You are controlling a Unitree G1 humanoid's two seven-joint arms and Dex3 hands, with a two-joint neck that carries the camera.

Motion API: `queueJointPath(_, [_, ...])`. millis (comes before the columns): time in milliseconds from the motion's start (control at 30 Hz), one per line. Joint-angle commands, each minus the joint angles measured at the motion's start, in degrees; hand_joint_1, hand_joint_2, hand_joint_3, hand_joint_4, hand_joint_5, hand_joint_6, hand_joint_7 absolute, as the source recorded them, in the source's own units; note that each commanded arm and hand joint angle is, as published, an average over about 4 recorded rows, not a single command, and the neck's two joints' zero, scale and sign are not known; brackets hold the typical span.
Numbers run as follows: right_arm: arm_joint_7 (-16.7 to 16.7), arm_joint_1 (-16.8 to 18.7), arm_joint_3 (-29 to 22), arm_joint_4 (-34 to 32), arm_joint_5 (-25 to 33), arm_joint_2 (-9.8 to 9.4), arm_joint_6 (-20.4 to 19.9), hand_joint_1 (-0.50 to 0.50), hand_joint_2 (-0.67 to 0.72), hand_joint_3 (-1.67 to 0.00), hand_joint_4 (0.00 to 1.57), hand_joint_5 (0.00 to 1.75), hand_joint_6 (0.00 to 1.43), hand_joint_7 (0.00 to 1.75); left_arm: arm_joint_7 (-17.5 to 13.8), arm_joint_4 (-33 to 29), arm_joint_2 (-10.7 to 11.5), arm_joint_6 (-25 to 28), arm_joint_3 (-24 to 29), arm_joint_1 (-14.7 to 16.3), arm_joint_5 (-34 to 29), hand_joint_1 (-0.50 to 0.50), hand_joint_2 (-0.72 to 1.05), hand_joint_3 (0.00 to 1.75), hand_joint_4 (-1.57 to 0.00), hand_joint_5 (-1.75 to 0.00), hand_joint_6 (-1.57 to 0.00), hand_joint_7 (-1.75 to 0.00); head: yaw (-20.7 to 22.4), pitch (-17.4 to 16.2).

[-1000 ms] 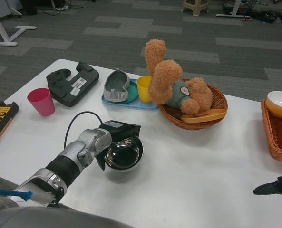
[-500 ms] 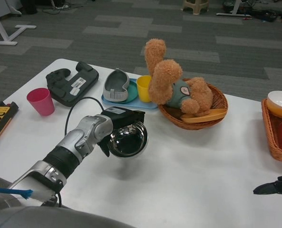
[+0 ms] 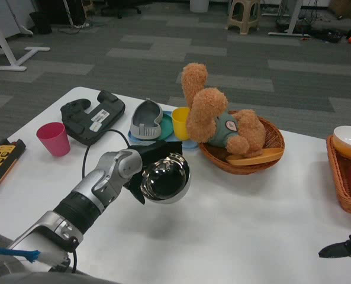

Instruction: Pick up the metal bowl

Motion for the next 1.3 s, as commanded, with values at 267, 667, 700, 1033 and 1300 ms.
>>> queueJointPath(267, [-0.30,0.10,0.92,0.54,0.34,-0.47,-0.59,0.21,0.72,0.00,0.11,0.29,0.00,0.35,-1.83,-0.17,2.35,4.14,-4.76,-6.62,-2.53,-0.50,0.78,1.48,-1.57,-1.75,-0.65,-1.68,-6.48,14.16])
queueJointPath(667, [-0.30,-0.04,1.18,0.46,0.43,-0.65,-0.59,0.20,0.72,0.00,0.13,0.29,0.00,0.35,-4.91,2.08,2.70,4.41,-7.88,-12.47,-1.00,-0.50,0.78,1.48,-1.57,-1.75,-0.68,-1.68,-17.79,19.99])
queueJointPath(700, [-0.30,-0.06,1.16,0.43,0.43,-0.73,-0.59,0.20,0.72,0.00,0.13,0.29,0.00,0.35,-5.26,2.30,2.85,4.43,-8.32,-12.77,-1.00,-0.50,0.78,1.48,-1.57,-1.75,-0.68,-1.68,-18.70,20.14])
queueJointPath(1033, [-0.13,-0.87,1.22,0.41,0.43,-1.66,-0.11,0.18,0.72,0.00,0.14,0.29,0.00,0.35,-8.69,3.35,3.71,3.97,-10.51,-14.40,-1.08,-0.50,0.78,1.53,-1.57,-1.75,-0.68,-1.68,-21.15,17.52])
queueJointPath(1300, [1.10,-2.28,1.18,-0.51,0.43,-2.89,2.31,0.17,0.72,0.00,0.14,0.29,0.00,0.35,-10.84,3.39,4.41,3.88,-11.08,-14.22,-1.61,-0.50,0.78,1.55,-1.57,-1.75,-0.68,-1.68,-21.53,14.65])
